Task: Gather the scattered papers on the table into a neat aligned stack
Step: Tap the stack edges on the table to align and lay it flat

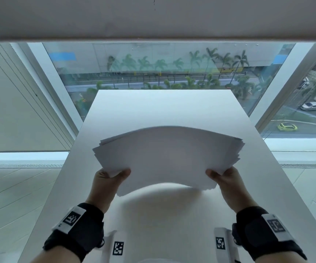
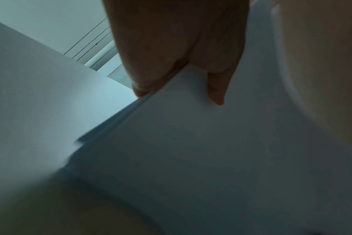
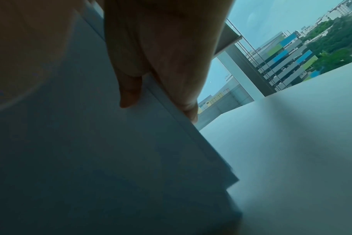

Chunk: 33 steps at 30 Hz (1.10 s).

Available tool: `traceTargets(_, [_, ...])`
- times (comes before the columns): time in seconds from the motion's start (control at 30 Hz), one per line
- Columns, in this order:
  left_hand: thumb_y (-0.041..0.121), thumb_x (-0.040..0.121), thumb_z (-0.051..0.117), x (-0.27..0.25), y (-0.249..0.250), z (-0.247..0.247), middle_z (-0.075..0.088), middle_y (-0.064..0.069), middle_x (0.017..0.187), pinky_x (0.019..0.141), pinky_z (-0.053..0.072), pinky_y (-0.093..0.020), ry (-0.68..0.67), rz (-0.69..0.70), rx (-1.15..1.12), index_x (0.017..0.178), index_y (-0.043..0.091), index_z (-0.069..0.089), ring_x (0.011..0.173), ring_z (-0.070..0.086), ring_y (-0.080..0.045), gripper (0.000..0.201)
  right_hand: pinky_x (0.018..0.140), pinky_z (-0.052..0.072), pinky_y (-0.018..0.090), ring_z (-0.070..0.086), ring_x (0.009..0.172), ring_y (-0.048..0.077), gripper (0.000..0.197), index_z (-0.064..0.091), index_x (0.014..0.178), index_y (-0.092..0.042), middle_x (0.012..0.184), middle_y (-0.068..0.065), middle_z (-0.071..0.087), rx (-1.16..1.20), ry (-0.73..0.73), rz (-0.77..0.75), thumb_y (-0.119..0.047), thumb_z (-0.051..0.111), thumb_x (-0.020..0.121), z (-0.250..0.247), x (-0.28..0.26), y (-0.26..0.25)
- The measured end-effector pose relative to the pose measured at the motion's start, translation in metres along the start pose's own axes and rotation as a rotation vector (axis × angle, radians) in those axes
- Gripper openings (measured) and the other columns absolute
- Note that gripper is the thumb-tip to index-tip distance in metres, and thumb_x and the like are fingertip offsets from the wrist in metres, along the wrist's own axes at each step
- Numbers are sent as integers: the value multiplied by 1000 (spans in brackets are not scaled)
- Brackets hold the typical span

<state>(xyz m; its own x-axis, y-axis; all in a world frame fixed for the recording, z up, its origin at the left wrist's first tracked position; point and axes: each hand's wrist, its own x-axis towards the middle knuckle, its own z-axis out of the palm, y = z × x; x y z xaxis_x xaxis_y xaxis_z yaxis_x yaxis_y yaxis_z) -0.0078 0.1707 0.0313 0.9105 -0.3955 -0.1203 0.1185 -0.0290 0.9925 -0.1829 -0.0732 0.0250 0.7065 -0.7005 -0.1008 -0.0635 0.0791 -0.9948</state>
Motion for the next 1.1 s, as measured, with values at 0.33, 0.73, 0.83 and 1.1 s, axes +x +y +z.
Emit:
traceTargets(0.33, [-7,81,62,2,5,6,72,10,68,57,52,-8,44,47,-56,82,14,66,59,65,3,22,61,51,13,63,60,-4,28,63,85,-13,74,-4,70,26,105,-56,14,57,81,8,1,-3])
traceTargets(0.73, [20,44,77,12,8,-1,77,8,79,63,55,-16,-118,66,-132,93,14,66,73,70,-4,50,76,51,26,62,85,17,39,59,104,-8,97,8,66,91,9,-17,20,56,77,-3,5,-6])
traceTargets(0.83, [12,55,78,17,3,2,76,9,74,67,54,-21,-82,32,-87,89,14,67,74,67,-12,36,78,49,29,64,80,12,31,61,100,-8,92,7,66,53,44,-27,16,53,82,-2,8,-3])
traceTargets(1.1, [-4,80,65,21,6,10,74,14,65,59,53,-11,-13,82,-70,81,15,67,61,65,2,19,62,51,9,64,63,-5,26,61,93,-12,69,-17,73,75,139,-101,11,49,88,2,15,-3])
